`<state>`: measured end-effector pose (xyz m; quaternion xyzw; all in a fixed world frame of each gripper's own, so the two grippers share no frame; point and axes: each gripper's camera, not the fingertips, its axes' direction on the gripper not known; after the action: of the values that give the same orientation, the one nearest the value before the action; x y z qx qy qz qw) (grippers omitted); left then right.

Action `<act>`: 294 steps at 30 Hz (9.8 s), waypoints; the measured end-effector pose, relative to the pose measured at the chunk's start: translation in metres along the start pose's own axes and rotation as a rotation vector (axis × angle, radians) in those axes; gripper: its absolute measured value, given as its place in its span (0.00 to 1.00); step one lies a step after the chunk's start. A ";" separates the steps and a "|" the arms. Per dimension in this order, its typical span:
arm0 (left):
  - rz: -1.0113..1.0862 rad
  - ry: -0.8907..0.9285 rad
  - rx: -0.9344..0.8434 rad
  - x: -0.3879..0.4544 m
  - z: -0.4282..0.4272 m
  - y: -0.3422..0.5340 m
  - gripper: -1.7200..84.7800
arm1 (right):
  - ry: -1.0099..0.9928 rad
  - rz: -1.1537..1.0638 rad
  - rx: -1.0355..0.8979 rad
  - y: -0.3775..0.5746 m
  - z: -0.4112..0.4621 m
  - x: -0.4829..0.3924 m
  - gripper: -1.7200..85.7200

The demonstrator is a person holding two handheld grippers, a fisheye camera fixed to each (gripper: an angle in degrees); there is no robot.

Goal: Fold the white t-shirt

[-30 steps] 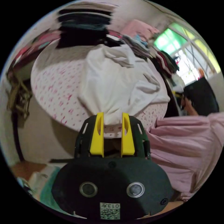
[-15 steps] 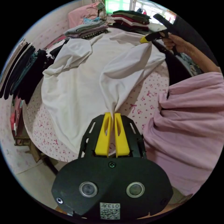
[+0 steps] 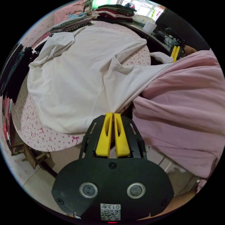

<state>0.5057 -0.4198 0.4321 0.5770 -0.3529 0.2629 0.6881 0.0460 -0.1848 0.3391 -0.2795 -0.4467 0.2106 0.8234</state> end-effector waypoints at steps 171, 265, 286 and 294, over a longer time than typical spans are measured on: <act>-0.357 -0.533 0.186 -0.339 0.030 -0.272 0.02 | 0.915 0.207 0.463 -0.300 -0.280 0.210 0.03; -0.546 -0.347 0.162 -0.129 -0.037 -0.082 0.02 | 0.745 0.070 0.413 -0.157 -0.049 -0.011 0.02; -0.603 -0.275 0.287 -0.255 -0.043 -0.060 0.02 | 0.575 0.212 0.595 -0.212 -0.157 0.235 0.02; -0.551 -0.281 0.225 -0.277 -0.014 -0.117 0.02 | 0.702 0.234 0.556 -0.287 -0.162 0.301 0.02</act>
<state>0.4285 -0.4162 0.1417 0.7539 -0.2437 0.0219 0.6097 0.3663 -0.2663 0.6395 -0.1511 -0.0328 0.3065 0.9392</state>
